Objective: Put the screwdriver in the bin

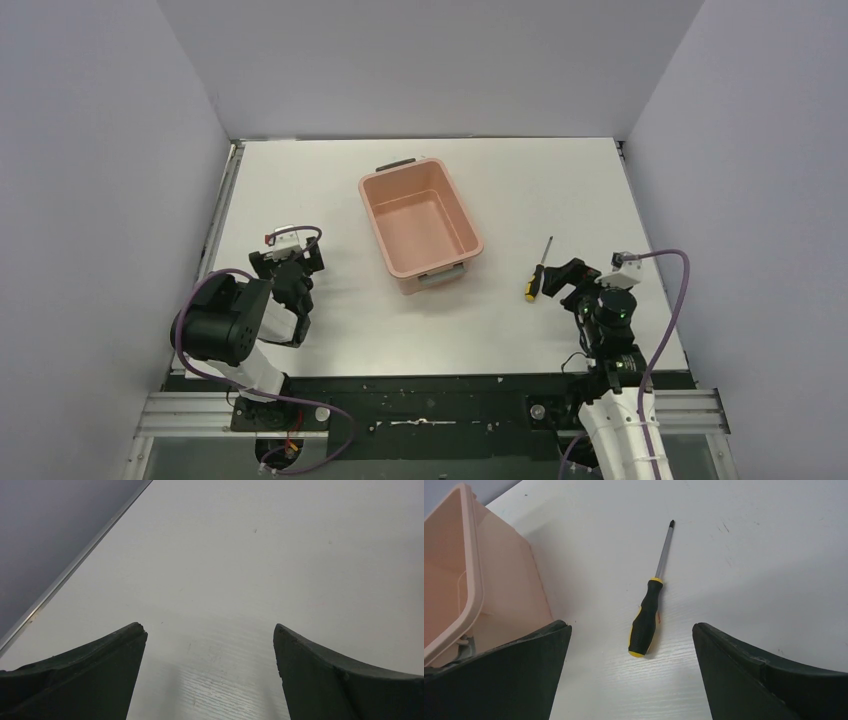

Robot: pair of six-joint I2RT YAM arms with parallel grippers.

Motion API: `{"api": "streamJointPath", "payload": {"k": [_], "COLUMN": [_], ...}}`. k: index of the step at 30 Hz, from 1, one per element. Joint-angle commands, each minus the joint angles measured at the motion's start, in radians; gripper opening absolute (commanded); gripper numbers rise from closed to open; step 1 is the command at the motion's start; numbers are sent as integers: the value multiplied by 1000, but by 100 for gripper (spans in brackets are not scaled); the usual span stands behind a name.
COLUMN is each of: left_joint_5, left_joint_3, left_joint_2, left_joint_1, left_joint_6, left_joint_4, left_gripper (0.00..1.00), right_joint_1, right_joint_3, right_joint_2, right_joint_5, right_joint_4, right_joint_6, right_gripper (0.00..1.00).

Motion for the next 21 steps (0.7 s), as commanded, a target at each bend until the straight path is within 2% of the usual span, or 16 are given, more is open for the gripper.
{"api": "streamJointPath", "payload": {"k": [1, 10, 13, 16, 21], "left_joint_5": [13, 12, 13, 12, 12], "left_joint_3": [0, 0, 0, 0, 0], "left_joint_2": [-15, -15, -15, -15, -15], "left_joint_1": [7, 7, 7, 7, 7], "left_joint_6": [5, 6, 6, 6, 6], "left_joint_4": [32, 31, 32, 32, 32], "left_gripper": [97, 98, 97, 97, 97], "right_joint_1": [1, 2, 2, 2, 19], "right_joint_3": [35, 80, 186, 409, 866], "right_joint_2": [39, 97, 177, 396, 882], "right_joint_5": [25, 42, 63, 139, 211], "right_joint_4": [51, 16, -36, -188, -511], "right_joint_6": [0, -4, -32, -74, -171], "right_gripper": [100, 100, 100, 100, 100]}}
